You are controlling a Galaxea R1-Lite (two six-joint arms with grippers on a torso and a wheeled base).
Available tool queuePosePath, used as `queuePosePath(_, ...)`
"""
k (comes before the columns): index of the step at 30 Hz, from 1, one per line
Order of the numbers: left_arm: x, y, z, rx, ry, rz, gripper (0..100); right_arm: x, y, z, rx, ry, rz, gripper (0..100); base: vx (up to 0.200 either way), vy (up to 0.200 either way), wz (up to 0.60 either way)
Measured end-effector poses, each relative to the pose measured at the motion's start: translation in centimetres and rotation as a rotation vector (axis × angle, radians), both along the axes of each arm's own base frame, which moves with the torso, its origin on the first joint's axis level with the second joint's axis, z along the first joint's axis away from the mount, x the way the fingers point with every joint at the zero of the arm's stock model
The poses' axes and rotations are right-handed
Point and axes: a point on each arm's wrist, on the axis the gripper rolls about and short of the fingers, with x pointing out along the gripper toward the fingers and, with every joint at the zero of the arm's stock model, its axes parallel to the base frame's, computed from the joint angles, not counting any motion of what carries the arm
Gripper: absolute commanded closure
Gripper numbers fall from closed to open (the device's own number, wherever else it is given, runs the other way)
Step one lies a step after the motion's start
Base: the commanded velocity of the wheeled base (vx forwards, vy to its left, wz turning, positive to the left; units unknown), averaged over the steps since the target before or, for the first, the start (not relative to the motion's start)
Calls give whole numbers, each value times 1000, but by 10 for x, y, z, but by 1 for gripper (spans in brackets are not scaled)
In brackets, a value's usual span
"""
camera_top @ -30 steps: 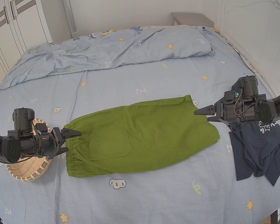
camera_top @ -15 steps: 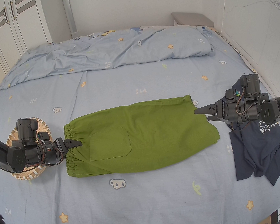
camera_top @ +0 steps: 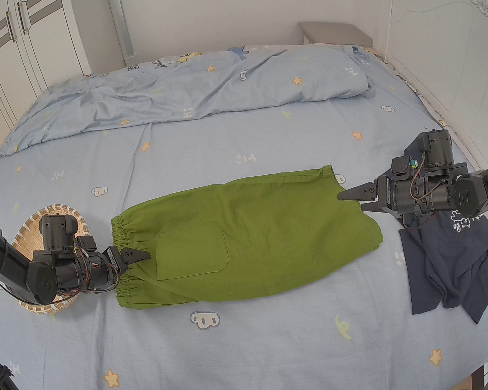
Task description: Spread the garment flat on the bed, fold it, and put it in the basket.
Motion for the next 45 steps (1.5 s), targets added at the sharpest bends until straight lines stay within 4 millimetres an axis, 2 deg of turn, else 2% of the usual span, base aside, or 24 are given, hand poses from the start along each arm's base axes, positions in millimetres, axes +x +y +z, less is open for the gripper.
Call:
queuePosePath(9, 5, 1, -15, -42, -2, -19, 0, 0, 0, 0, 0, 1, 1, 0, 0, 0, 0)
queuePosePath(15, 4, -2, -18, -153, 4, -92, 0, 0, 0, 0, 0, 1, 1, 0, 0, 0, 0)
queuePosePath(24, 7, -2, -24, -175, -9, -102, 0, 0, 0, 0, 0, 0, 0, 0, 0, 0, 0)
queuePosePath(25, 7, -2, -24, -175, -9, -102, 100, 0, 0, 0, 0, 1, -1, 0, 0, 0, 0)
queuePosePath(36, 6, 2, -23, -183, 3, -86, 100, 0, -3, 1, -2, -8, -8, 0, 0, 0, 0)
queuePosePath(41, 5, 3, -15, -198, -7, -73, 100, 2, -8, 3, -6, -12, -28, 0, 0, 0, 0)
queuePosePath(45, 1, 5, -4, -215, -1, -58, 100, 6, -20, 4, -20, -10, -71, 0, 0, 0, 0)
